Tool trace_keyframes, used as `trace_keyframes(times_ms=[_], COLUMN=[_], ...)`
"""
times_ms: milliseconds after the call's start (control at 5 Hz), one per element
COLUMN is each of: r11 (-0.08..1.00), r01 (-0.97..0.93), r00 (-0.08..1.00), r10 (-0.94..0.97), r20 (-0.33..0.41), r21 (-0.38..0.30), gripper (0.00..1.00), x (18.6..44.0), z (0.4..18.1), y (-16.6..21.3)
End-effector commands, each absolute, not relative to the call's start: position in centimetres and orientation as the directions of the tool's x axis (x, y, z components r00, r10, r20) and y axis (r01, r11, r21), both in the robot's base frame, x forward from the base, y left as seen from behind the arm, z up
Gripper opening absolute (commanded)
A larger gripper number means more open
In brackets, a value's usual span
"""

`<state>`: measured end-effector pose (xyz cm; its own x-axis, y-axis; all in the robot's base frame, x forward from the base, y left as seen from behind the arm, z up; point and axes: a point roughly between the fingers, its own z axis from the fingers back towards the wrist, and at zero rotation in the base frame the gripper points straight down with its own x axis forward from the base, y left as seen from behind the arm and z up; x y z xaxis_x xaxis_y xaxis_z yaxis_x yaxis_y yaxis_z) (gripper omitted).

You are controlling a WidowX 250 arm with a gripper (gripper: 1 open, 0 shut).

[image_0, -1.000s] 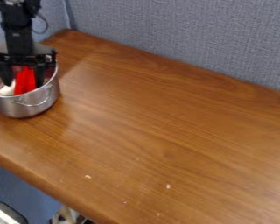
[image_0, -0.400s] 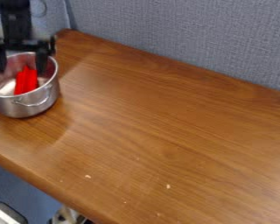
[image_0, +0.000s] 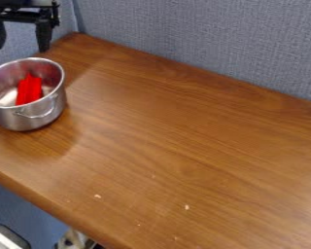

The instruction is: Put the red object in the metal pot

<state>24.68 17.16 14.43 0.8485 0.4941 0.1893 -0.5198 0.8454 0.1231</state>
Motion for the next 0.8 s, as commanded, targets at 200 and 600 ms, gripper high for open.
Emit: trace_keyframes(times_ms=[200, 600], r11=[0.87, 0.907], r01=[-0.474, -0.398], r00=[0.872, 0.911], r10=[0.44, 0.372], r20=[0.216, 0.18], r21=[0.139, 0.136], gripper=[1.0, 1.0], x=[24.7, 26.0], z=[15.3, 15.3], y=[17.4, 16.7])
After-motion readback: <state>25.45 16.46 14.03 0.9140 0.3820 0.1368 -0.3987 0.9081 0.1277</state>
